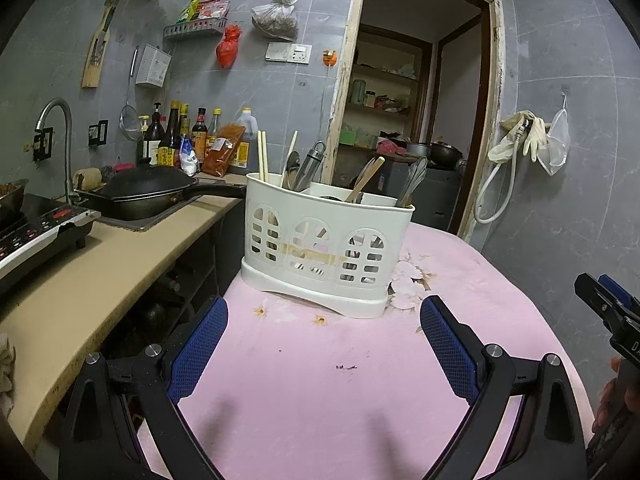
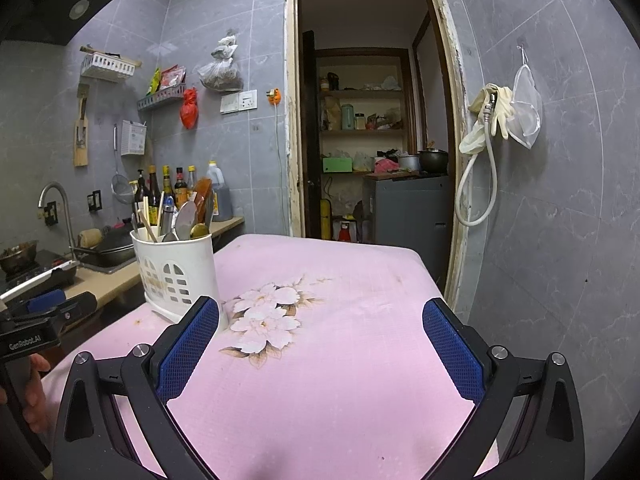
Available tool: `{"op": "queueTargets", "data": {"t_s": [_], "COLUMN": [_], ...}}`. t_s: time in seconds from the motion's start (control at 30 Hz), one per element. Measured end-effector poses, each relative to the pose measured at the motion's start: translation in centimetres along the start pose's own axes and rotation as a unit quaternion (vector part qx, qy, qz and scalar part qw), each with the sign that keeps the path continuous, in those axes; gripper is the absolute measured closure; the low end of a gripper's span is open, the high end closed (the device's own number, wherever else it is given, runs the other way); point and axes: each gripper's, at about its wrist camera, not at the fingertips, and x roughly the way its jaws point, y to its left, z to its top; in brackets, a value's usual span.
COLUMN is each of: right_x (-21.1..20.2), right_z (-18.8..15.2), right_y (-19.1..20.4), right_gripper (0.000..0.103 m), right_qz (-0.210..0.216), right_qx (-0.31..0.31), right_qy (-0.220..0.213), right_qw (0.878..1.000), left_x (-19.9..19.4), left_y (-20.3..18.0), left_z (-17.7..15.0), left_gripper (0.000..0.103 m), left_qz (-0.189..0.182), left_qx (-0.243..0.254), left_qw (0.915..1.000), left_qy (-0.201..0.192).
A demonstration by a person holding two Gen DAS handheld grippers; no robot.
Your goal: Organize utensils
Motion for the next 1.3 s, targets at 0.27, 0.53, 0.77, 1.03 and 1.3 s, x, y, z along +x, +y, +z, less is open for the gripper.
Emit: {"op": "queueTargets", "data": {"t_s": [0.27,0.53,0.77,1.03,1.3], "right_x": [0.0,0.0,-0.1,-0.4,-0.4], "right_z": [-0.1,-0.1,-0.3,-1.0,-1.0], "right_y": [0.0,0.0,0.0,0.1,0.1], "right_gripper": [0.0,0.0,0.0,0.0,0.0], "right_qz": [0.0,0.0,0.0,0.0,0.001], "right_qx": [0.0,0.0,0.0,-0.001,0.0], "right_qy": [0.0,0.001,0.002,0.004,0.005], "right_qw": [1.0,1.0,1.0,1.0,1.0], "left_x": [0.0,0.1,0.1,0.2,0.1], "left_y": [0.1,0.1,0.3,0.3,0.4], "left_z": [-0.1,-0.2,-0.4,-0.4,-0.5], "left_gripper": [0.009,0.009,0.009,0.009,0.009], "left_qz": [0.0,0.0,0.0,0.0,0.001], "left_qx": [0.0,-0.003,-0.005,-0.004,-0.002], "left_qw": [1.0,1.0,1.0,1.0,1.0], "left_qy": [0.0,0.003,0.006,0.006,0.006]}}
